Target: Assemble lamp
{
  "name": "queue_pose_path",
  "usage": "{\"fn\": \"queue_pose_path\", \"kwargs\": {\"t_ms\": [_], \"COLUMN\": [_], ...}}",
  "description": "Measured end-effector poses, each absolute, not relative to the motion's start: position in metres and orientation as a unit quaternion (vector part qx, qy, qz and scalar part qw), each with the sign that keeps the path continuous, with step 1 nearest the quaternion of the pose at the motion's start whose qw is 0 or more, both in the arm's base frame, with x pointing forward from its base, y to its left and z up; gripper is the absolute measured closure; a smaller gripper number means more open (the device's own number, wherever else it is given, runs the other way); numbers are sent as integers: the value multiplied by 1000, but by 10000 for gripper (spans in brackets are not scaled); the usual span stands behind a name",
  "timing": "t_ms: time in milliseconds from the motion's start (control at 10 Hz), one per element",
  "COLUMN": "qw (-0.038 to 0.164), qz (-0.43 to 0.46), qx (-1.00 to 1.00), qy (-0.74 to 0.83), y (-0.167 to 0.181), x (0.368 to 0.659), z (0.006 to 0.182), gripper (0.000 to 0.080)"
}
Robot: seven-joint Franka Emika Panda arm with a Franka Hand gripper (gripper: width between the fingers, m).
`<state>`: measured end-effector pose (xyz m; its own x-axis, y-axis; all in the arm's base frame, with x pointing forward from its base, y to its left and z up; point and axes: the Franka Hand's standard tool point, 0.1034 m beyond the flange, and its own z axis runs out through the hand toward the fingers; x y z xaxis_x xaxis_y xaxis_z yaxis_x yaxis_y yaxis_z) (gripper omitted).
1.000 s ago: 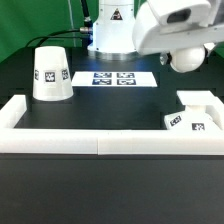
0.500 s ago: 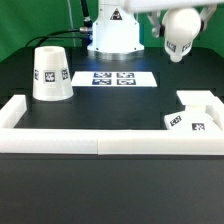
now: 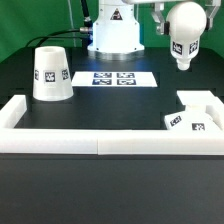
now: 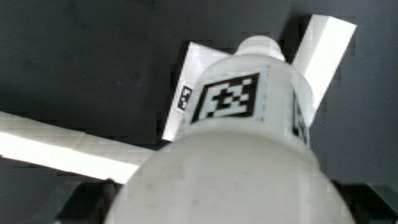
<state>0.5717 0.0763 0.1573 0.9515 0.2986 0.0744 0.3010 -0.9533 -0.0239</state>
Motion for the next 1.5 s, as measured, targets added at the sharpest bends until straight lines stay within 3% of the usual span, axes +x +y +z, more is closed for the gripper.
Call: {"fn": "queue_pose_path", "kwargs": {"t_ms": [800,1000,1500], "qw": [12,-4,-7], "qz": [-78,-118,-138], "qx": [-978,-964,-958], "qy": [-194,-238,-253], "y": [70,78,77], "x": [591,611,620], "z": [155,162,161], "gripper": [222,222,222]}}
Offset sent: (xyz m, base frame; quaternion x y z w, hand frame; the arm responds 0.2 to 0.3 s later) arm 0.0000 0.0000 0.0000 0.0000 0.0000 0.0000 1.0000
